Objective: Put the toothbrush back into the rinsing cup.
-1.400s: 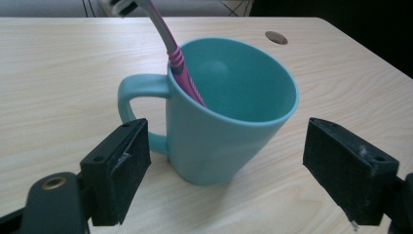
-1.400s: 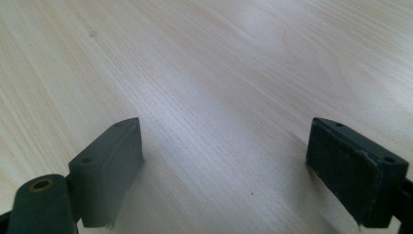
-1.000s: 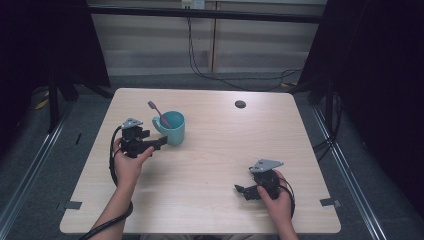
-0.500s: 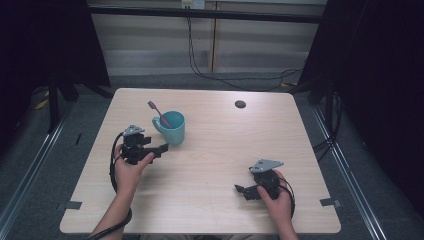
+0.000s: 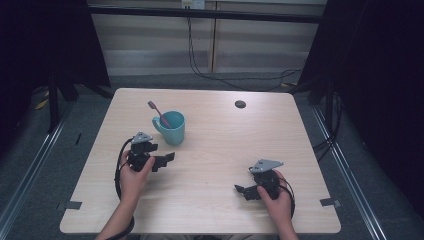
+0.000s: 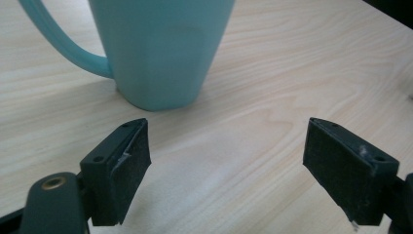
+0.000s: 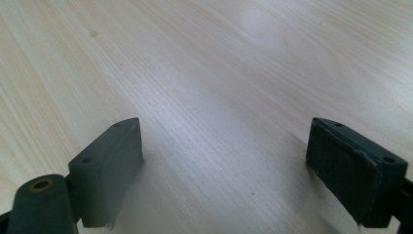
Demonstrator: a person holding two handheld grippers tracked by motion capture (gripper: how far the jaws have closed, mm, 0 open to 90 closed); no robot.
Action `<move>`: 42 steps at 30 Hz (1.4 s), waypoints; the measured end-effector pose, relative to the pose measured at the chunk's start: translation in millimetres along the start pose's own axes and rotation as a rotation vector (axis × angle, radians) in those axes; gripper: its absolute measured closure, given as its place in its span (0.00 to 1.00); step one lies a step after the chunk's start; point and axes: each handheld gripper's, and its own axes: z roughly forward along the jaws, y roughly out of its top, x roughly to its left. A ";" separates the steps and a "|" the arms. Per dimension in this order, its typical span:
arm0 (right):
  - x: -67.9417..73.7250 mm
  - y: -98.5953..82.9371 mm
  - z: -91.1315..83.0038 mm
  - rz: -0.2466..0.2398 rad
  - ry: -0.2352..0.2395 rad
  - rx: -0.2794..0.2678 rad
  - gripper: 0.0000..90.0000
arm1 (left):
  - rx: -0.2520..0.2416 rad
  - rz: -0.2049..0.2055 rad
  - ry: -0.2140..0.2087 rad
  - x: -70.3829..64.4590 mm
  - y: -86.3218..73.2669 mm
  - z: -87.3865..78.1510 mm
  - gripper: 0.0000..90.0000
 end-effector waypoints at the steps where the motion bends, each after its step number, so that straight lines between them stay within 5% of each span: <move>1: 0.0 0.0 0.0 0.000 0.000 0.000 0.14 | 0.003 0.006 -0.002 -0.7 -0.6 0.5 0.19; 18: 0.0 0.0 0.1 -0.004 0.002 -0.001 0.14 | 0.058 0.080 -0.068 -24.0 -12.6 14.7 0.19; 31: 0.0 0.0 0.1 -0.005 0.003 -0.001 0.14 | 0.114 0.167 -0.074 -38.5 -21.2 21.3 0.19; 42: 0.0 0.0 0.1 -0.005 0.003 -0.001 0.14 | 0.130 0.201 -0.082 -43.8 -28.2 24.5 0.19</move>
